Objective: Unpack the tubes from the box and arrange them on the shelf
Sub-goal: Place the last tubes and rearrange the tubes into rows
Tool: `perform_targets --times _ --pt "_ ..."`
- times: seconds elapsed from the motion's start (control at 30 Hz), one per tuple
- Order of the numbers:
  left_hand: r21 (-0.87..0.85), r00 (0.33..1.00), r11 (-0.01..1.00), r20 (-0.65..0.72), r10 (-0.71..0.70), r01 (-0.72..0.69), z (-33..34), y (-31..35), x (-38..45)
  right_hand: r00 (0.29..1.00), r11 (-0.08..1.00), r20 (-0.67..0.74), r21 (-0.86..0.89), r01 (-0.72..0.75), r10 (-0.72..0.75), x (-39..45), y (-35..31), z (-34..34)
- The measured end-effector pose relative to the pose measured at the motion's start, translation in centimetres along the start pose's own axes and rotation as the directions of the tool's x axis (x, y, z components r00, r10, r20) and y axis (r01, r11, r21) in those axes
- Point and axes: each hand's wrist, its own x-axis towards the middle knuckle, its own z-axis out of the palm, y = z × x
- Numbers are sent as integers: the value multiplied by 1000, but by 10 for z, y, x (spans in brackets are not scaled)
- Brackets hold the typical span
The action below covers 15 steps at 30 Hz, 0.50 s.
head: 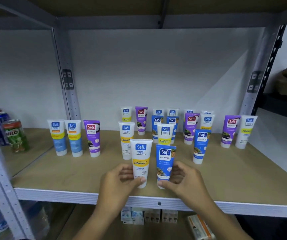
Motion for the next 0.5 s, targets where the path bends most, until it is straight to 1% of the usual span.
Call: perform_targets --times 0.1,0.17,0.37,0.5 --pt "35 997 999 -69 43 -41 7 -6 -5 999 1000 -35 2 11 -11 -1 5 4" --pt "75 994 995 -88 70 -64 11 -7 -3 999 999 -28 -24 25 -26 3 6 5" --pt "108 993 990 -65 99 -92 27 -11 22 1000 999 -21 -52 12 -13 20 12 10" --pt "144 992 985 -73 104 -92 38 -15 45 1000 998 -28 -55 2 -3 31 16 12"
